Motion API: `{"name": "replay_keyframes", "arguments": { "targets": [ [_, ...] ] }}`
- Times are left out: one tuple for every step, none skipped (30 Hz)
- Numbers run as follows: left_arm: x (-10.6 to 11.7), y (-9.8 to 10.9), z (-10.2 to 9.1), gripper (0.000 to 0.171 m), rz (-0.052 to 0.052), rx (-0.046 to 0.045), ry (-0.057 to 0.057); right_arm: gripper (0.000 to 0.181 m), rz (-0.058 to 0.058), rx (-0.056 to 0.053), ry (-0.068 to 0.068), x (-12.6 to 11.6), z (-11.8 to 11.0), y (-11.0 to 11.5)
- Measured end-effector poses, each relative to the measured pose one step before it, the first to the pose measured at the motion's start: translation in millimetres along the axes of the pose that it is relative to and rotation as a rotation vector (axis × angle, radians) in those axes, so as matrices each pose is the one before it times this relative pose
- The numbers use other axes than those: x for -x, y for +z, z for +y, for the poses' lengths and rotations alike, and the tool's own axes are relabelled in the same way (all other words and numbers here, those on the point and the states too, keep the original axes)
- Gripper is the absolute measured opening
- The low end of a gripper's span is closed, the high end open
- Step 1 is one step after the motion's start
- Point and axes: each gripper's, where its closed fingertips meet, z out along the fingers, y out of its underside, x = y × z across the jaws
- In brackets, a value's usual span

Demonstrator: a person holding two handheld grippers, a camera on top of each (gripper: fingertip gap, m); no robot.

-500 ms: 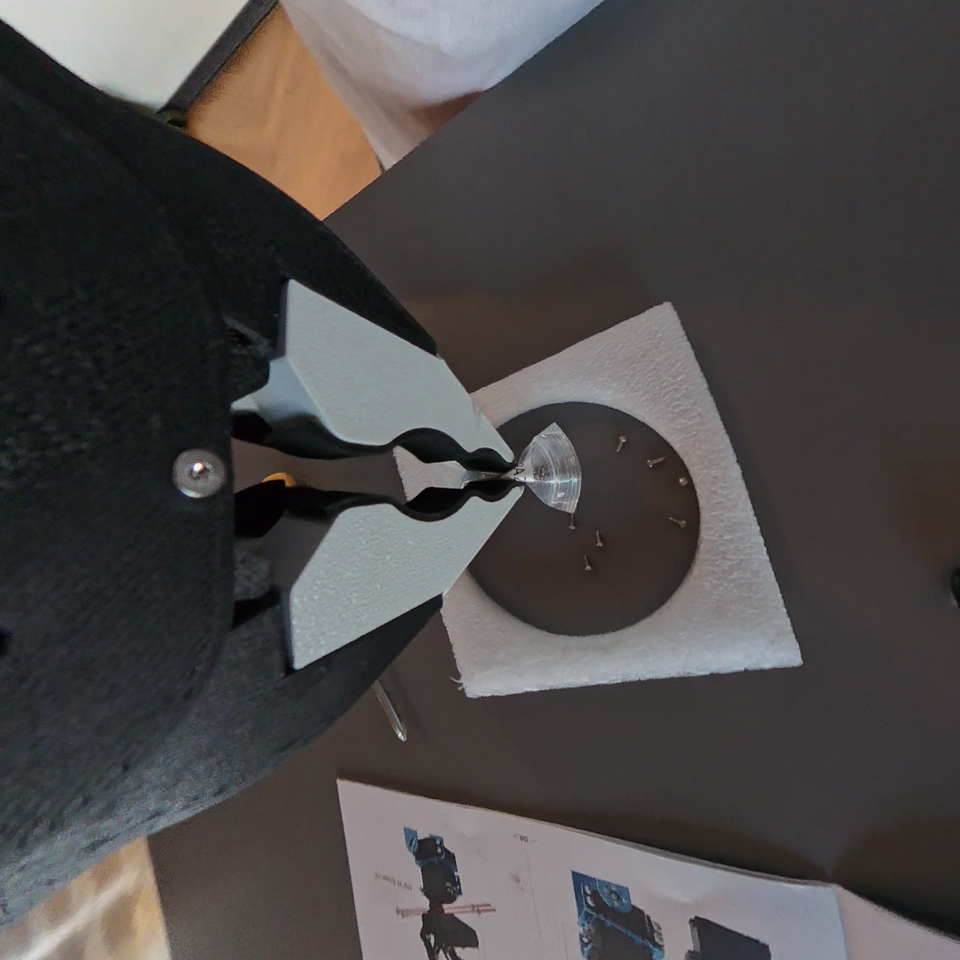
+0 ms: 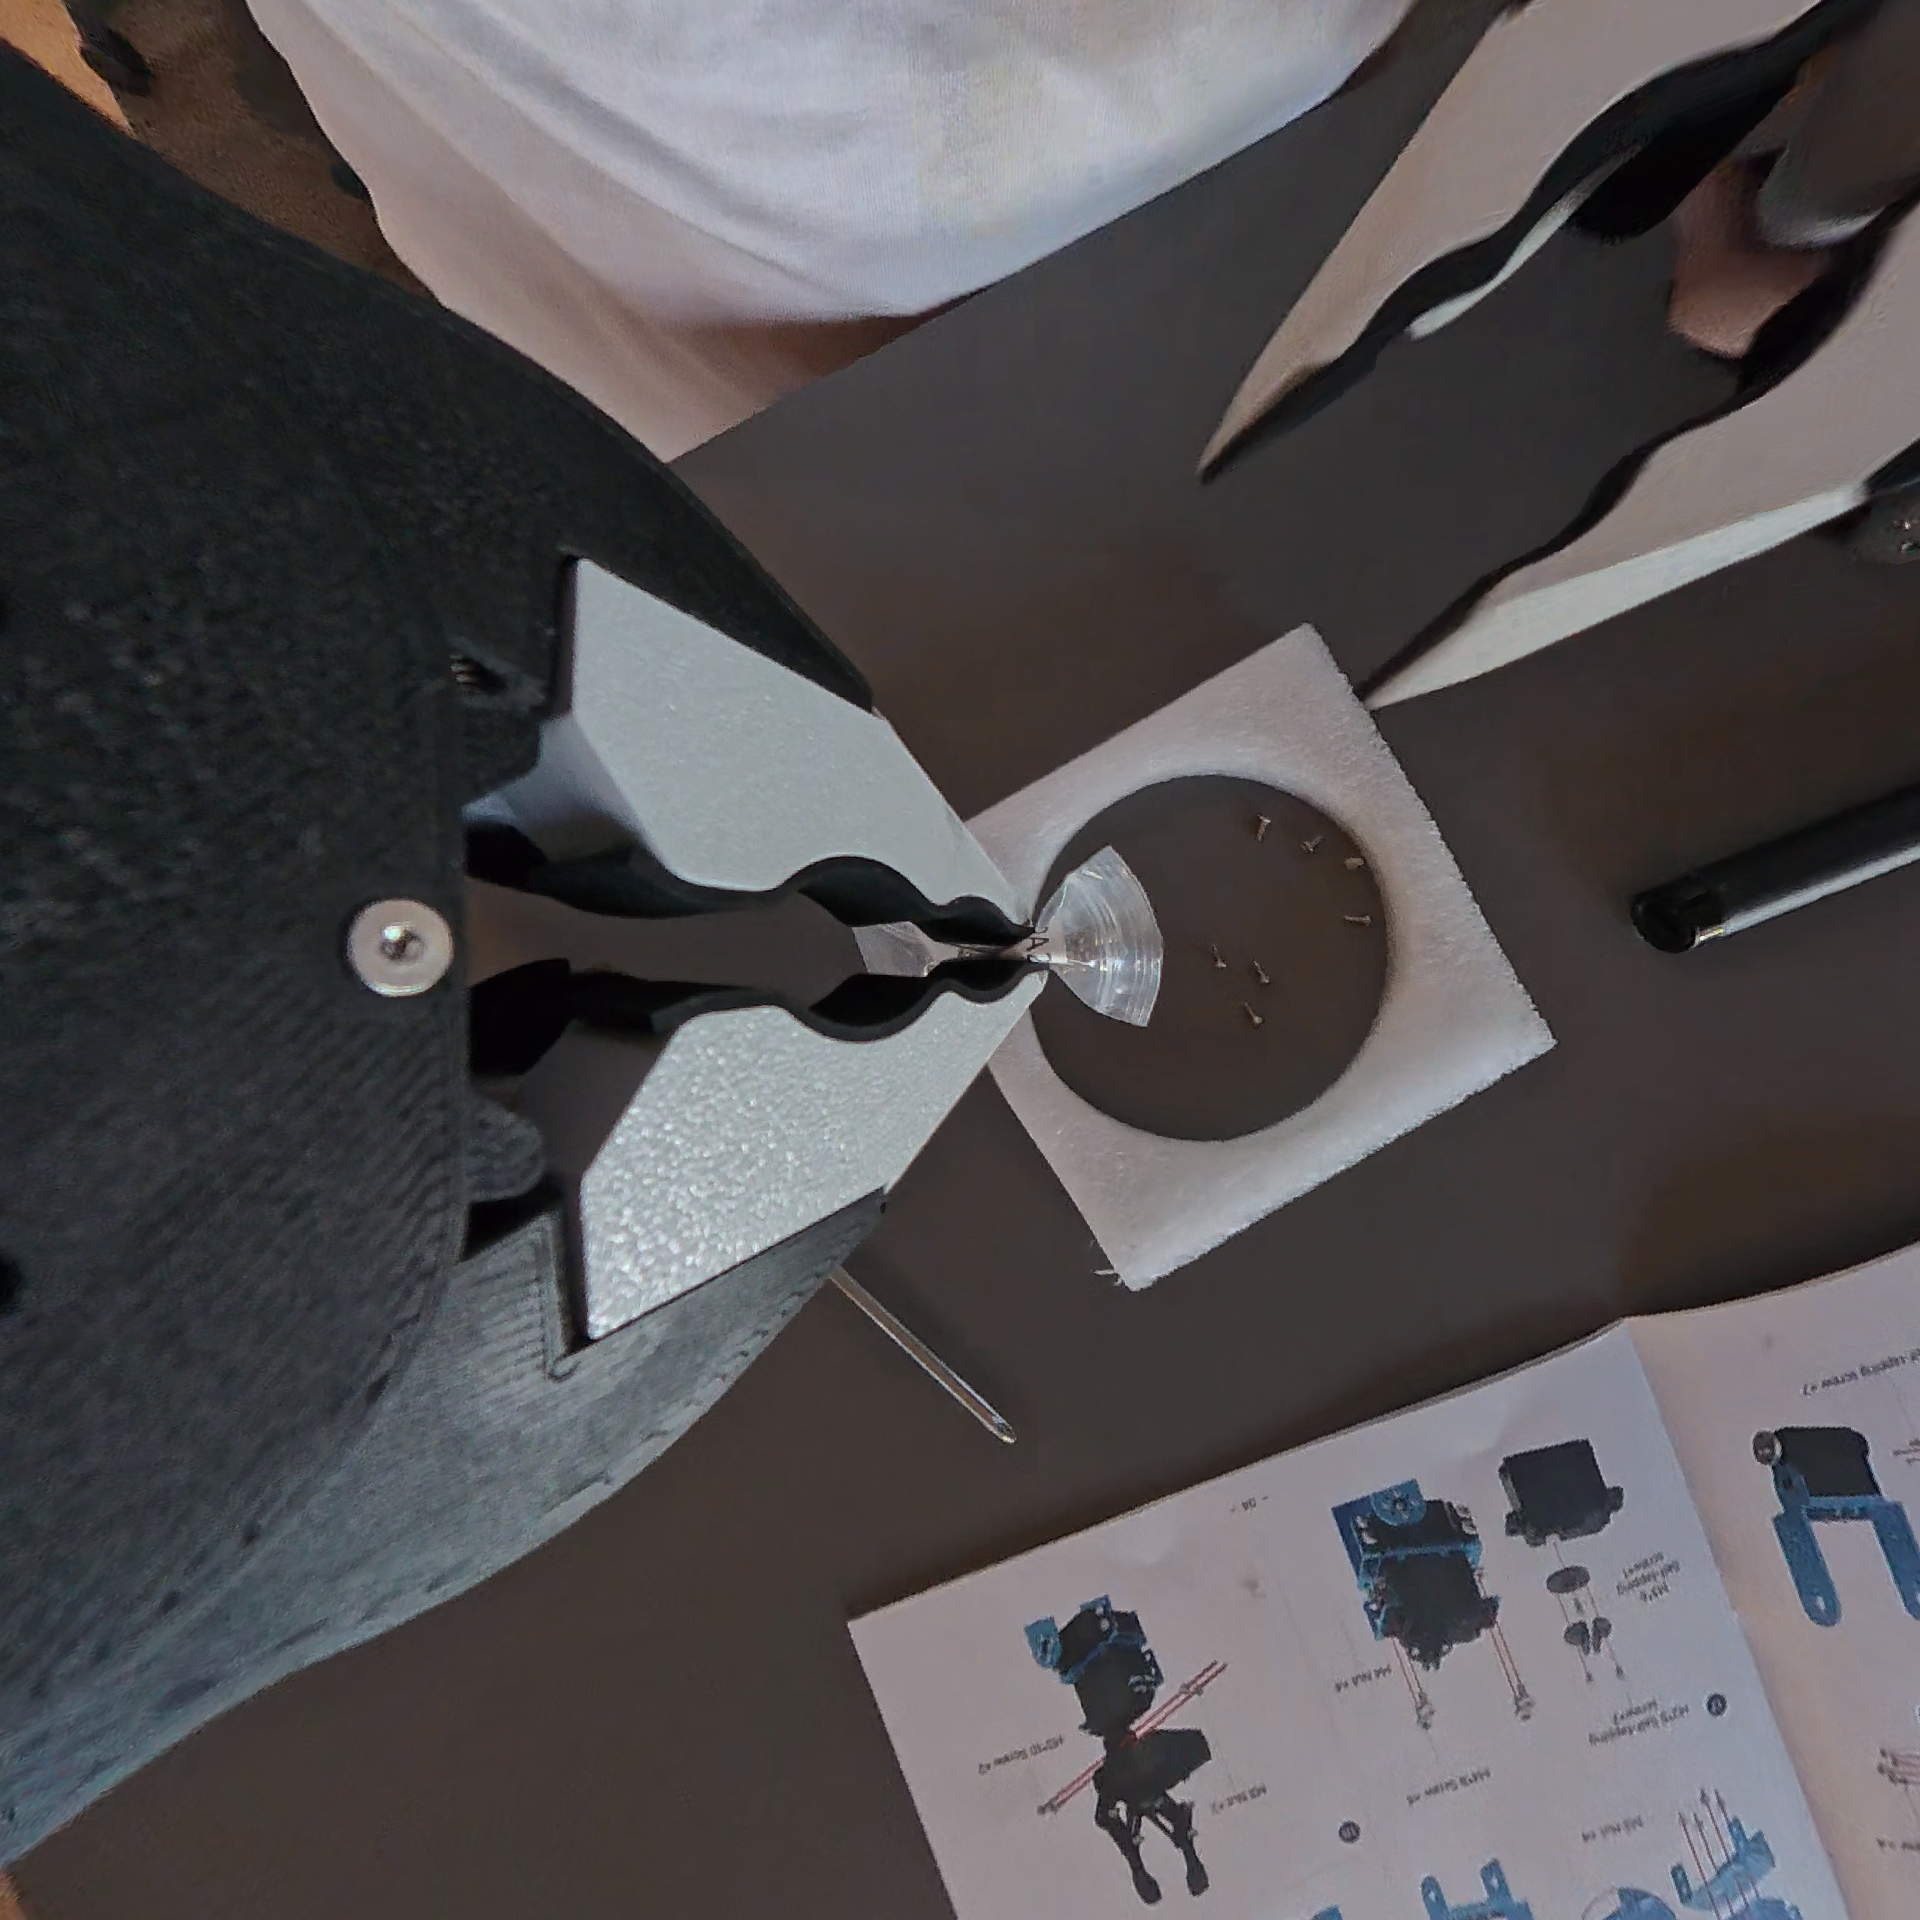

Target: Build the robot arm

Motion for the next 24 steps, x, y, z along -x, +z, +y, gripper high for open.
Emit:
{"name": "replay_keyframes", "arguments": {
  "targets": [
    [-1.52, 9.05, 5.82, 0.046, -0.0058, 0.04966, 0.0241, 0.001, -0.0073, -0.0066, -0.0026, 1.1, 2.42, -0.1],
    [0.6, 7.23, 4.99, 0.046, -0.0175, 0.04693, 0.0242, 0.001, -0.0069, -0.0047, -0.0043, 0.96, 2.16, 0.35],
    [0.84, 5.22, 4.3, 0.046, -0.0196, 0.04212, 0.0249, 0.001, -0.0081, -0.0042, -0.0045, 1.1, 1.76, 0.5],
    [0.82, 3.13, 3.13, 0.046, -0.0198, 0.03284, 0.02, 0.001, -0.0083, -0.0039, -0.0043, 0.79, 1.3, 0.57],
    [0.16, 1.73, 2.67, 0.044, -0.0131, 0.02262, 0.0103, 0.001, -0.0055, -0.0041, -0.0066, 0.1, 1.15, 0.42],
    [-1.33, 0.85, 2.93, 0.042, -0.0007, 0.01799, -0.0018, 0.001, -0.0047, -0.0023, -0.0052, -0.47, 1.36, 0.31],
    [-1.29, 0.45, 3.83, 0.041, 0.0021, 0.01853, -0.0109, 0.001, -0.003, -0.0029, -0.0035, -1.07, 1.13, 0.07],
    [-0.29, -0.17, 3.96, 0.041, -0.0033, 0.01624, -0.0131, 0.001, -0.004, -0.0053, -0.0039, -0.94, 0.39, -0.34],
    [0.47, -1.27, 2.23, 0.041, -0.0088, 0.00426, -0.0122, 0.001, -0.0052, -0.0055, -0.0037, -0.82, 0.12, -0.53],
    [0.23, -2.04, 0.72, 0.04, -0.0067, -0.0035, -0.0142, 0.001, -0.0035, -0.0057, -0.0052, -0.78, -0.18, -0.57],
    [0.53, -1.8, 1.27, 0.04, -0.0056, 0.00166, -0.0183, 0.001, -0.0031, -0.0045, -0.0048, -0.86, -0.18, -0.29],
    [0.72, -1.45, 0.95, 0.041, -0.0065, -0.00018, -0.0182, 0.001, -0.0048, -0.0034, -0.0039, -0.53, -0.3, -0.04],
    [0.13, -1.52, -0.83, 0.041, -0.0052, -0.00899, -0.0166, 0.001, -0.0045, -0.004, -0.0051, -0.3, -0.64, 0.2],
    [-0.86, -1.43, -2.71, 0.042, -0.0012, -0.01841, -0.0149, 0.001, -0.0011, -0.0045, -0.0056, -0.65, -0.93, 0.41],
    [-1.82, -1.65, -4.15, 0.042, 0.0022, -0.02403, -0.0138, 0.001, -0.0032, -0.0043, -0.0027, -0.37, -0.9, 0.52],
    [-1.33, -1.84, -4.47, 0.042, -0.0011, -0.02311, -0.0124, 0.001, -0.0039, -0.0037, 0.0005, -0.39, -0.81, 0.84],
    [-0.88, -1.9, -3.74, 0.043, -0.003, -0.01787, -0.0112, 0.001, -0.0023, -0.0036, -0.0005, -0.34, -0.96, 0.72],
    [-0.15, -2.17, -2.46, 0.043, -0.0045, -0.01262, -0.0113, 0.001, -0.0012, -0.0032, -0.0025, -0.14, -0.89, 0.82],
    [1.6, -2.57, -1.2, 0.043, -0.0113, -0.00854, -0.0118, 0.001, -0.0019, -0.0022, -0.0027, 0.22, -0.78, 0.91],
    [2.9, -3.18, 0.02, 0.044, -0.0169, -0.00601, -0.0118, 0.001, -0.0022, -0.0008, -0.0021, 0.23, -0.57, 1.19],
    [3.37, -4.12, 0.93, 0.045, -0.0153, -0.00427, -0.0159, 0.001, -0.0001, 0.001, -0.002, 0.16, -0.24, 1.26],
    [3.53, -4.77, 0.8, 0.045, -0.0133, -0.00737, -0.0229, 0.001, 0.0043, 0.0025, -0.0049, -0.46, 0.0, 1.52],
    [3.25, -5.59, 0.0, 0.045, -0.0096, -0.01379, -0.0251, 0.001, 0.0082, 0.0012, -0.0066, -0.91, -0.09, 1.4],
    [3.25, -5.82, -0.04, 0.045, -0.0082, -0.01387, -0.0207, 0.001, 0.0047, -0.0009, -0.0049, -0.5, -0.39, 1.42]
  ]
}}
